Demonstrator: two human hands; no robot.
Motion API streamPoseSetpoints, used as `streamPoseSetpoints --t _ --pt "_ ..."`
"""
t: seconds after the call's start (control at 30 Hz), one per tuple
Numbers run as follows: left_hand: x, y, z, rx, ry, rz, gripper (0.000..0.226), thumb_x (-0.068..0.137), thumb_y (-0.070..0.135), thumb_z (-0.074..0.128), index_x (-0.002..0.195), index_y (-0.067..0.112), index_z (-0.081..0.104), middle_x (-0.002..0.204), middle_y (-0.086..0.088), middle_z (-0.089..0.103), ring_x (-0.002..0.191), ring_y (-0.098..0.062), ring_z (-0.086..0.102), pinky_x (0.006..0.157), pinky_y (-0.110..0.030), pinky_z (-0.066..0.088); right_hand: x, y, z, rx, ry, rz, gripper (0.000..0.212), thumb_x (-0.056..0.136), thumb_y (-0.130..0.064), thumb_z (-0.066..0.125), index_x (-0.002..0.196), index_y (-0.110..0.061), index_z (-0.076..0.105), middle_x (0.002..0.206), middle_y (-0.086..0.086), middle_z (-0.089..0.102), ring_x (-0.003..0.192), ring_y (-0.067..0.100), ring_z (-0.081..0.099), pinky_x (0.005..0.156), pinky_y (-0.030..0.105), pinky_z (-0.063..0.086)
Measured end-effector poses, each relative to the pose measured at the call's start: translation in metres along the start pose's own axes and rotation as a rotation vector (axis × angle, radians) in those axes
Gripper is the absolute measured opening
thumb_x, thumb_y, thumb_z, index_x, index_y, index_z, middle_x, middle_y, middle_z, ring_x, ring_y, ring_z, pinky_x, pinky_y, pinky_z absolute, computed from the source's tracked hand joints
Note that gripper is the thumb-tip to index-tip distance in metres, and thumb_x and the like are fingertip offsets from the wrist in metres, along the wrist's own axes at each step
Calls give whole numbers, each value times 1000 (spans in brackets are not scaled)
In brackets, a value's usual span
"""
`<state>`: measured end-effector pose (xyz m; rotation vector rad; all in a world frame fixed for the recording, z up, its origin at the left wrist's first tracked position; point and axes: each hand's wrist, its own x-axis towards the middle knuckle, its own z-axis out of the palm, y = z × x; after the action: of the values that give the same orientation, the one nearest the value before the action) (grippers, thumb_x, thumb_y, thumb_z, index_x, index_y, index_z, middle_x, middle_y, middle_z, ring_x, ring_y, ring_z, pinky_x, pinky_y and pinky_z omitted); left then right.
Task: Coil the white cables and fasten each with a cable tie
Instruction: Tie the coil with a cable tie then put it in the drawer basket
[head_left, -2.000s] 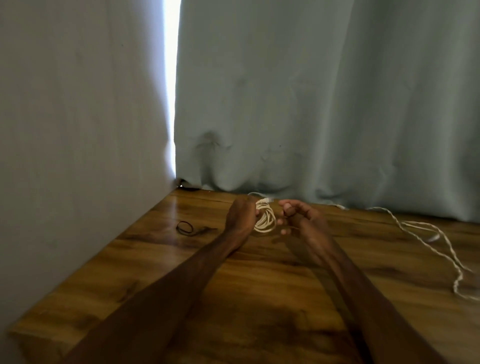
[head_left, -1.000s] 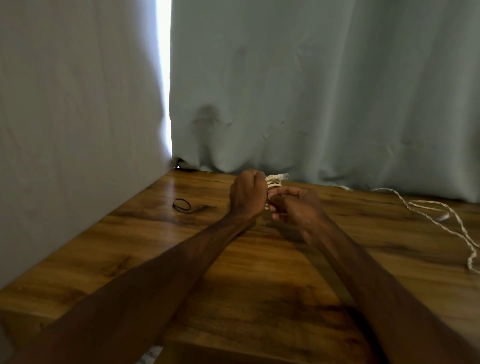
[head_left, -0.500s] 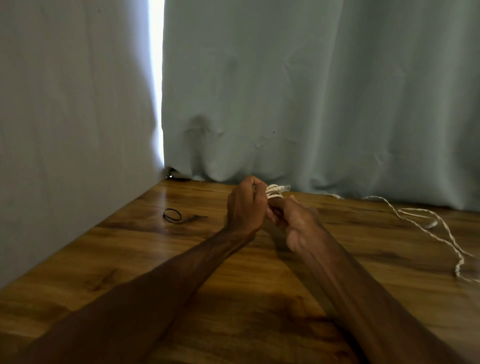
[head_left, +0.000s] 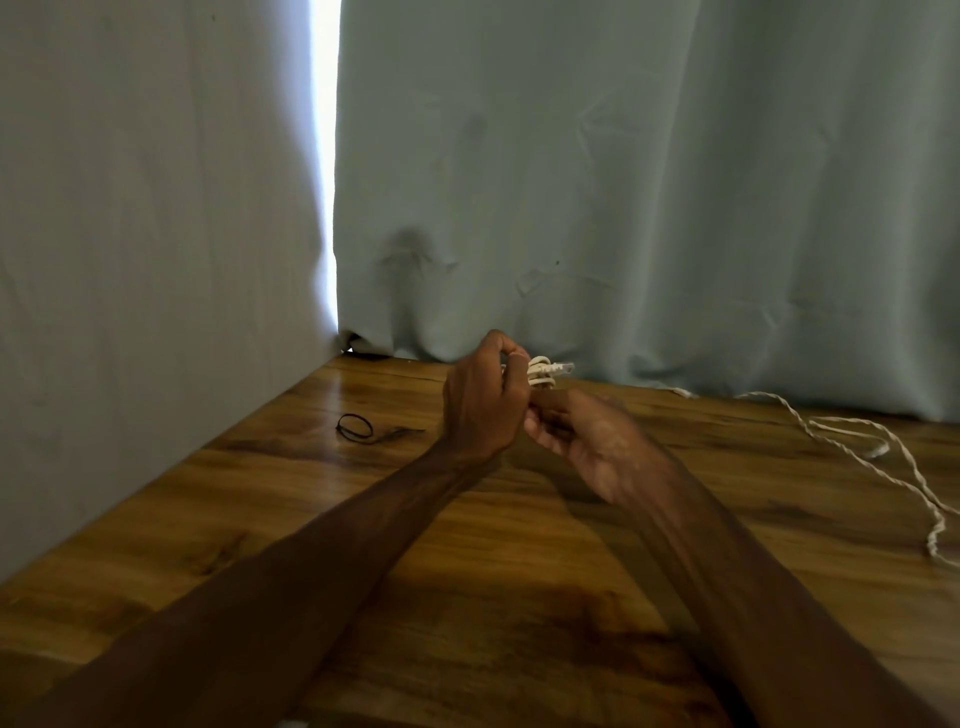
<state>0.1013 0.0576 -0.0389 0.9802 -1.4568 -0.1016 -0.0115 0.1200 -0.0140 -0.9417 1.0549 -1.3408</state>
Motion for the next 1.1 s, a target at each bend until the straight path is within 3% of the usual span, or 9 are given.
streamPoseSetpoints --t 0.17,0.3,0.4,0.57,0.77,0.93,1.1 --pt "-1 0 4 -54 -21 -36 42 85 48 40 93 16 67 79 3 70 73 -16 66 68 -38 52 2 1 1 51 -17 1 9 94 2 64 97 0 72 80 9 72 67 13 66 60 22 59" --pt "1 -1 3 -83 -38 -44 40 86 47 42 93 16 67 81 4 71 76 -15 67 70 -39 54 2 0 2 190 -42 37 12 95 7 60 99 2 70 85 12 72 74 15 68 60 22 60" --pt "2 -1 3 -96 -45 -63 34 89 42 46 94 16 67 84 4 72 77 -14 68 69 -36 54 0 -3 1 260 -60 65 11 93 8 60 98 4 69 80 13 73 76 17 68 60 23 62" --pt "2 -1 3 -169 -69 -122 20 100 26 53 96 13 68 86 0 71 77 -14 67 64 -30 51 -6 -10 -1 324 -89 91 13 87 8 61 99 6 66 91 17 68 81 20 67 60 23 62" --pt "4 -3 5 -260 -85 -222 20 99 26 52 89 16 66 82 1 70 79 -18 67 69 -37 53 -4 -10 -2 324 -113 57 21 86 12 62 105 10 70 96 18 71 85 22 69 66 26 63" --pt "3 -5 4 -295 -106 -240 26 93 38 50 85 18 65 78 0 68 77 -22 67 70 -47 57 -3 -13 -6 274 -172 20 25 89 10 57 111 12 69 98 21 73 88 25 73 71 31 63" --pt "5 -6 3 -339 -116 -288 35 84 47 46 81 18 65 77 -4 69 77 -27 68 73 -57 58 -4 -12 -8 -138 -189 -244 20 92 -6 71 109 4 74 99 19 77 85 22 75 72 30 62"
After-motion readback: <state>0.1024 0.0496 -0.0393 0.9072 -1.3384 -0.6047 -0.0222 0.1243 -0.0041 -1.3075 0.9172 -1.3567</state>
